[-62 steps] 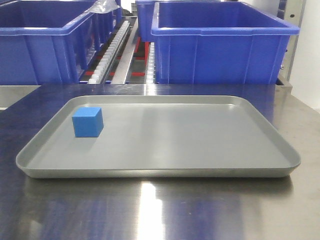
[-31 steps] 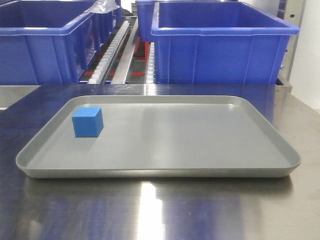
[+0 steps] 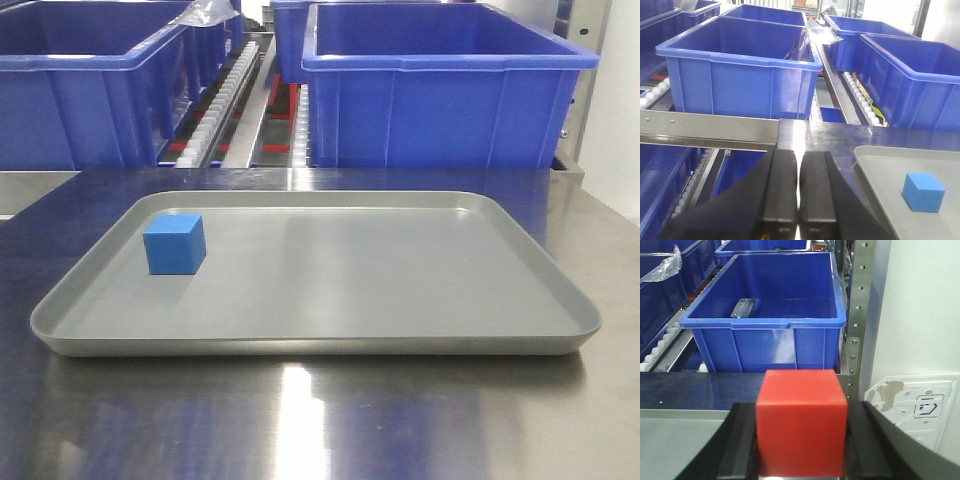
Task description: Sort and place red and blue blocks on shelf
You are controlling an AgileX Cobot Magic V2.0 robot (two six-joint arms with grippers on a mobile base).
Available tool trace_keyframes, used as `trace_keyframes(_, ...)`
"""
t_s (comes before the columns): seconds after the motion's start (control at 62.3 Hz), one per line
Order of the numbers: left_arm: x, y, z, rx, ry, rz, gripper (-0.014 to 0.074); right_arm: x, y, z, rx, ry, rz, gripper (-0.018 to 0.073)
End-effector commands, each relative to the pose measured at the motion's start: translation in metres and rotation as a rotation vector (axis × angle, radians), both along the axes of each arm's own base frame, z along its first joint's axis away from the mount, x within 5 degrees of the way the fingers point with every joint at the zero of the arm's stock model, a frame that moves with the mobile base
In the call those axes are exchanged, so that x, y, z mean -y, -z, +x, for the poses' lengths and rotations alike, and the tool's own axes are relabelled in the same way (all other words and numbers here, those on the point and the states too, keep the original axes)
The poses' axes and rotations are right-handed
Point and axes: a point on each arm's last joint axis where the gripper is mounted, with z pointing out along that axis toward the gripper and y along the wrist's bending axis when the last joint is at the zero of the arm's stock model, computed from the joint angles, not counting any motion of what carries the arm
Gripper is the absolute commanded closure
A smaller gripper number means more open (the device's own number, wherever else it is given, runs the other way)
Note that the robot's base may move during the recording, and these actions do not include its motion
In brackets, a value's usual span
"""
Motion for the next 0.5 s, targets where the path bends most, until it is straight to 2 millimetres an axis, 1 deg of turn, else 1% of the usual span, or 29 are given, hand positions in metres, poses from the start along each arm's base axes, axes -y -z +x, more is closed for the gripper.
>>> trace_keyframes(0.0, 0.0, -0.008, -0.001, 0.075, -0.003, -0.018, 0.0472, 0.001, -0.02, -0.001, 0.128, 0.013, 0.011, 0.0156)
trace_keyframes(0.145, 0.0, -0.026, 0.002, 0.037, 0.001, -0.022, 0.0472, 0.001, -0.02, -0.001, 0.128, 0.013, 0.011, 0.0156)
trace_keyframes(0.257, 0.001, -0.044, 0.01, -0.031, 0.005, -0.035, 0.0472, 0.001, -0.02, -0.001, 0.128, 0.013, 0.011, 0.0156)
trace_keyframes(0.385, 0.003, -0.066, 0.027, -0.097, 0.006, -0.076, 0.0472, 0.001, -0.02, -0.001, 0.128, 0.013, 0.011, 0.0156)
trace_keyframes(0.482, 0.005, -0.075, 0.045, -0.159, 0.003, -0.073, 0.0472, 0.001, -0.02, -0.001, 0.128, 0.013, 0.011, 0.0156)
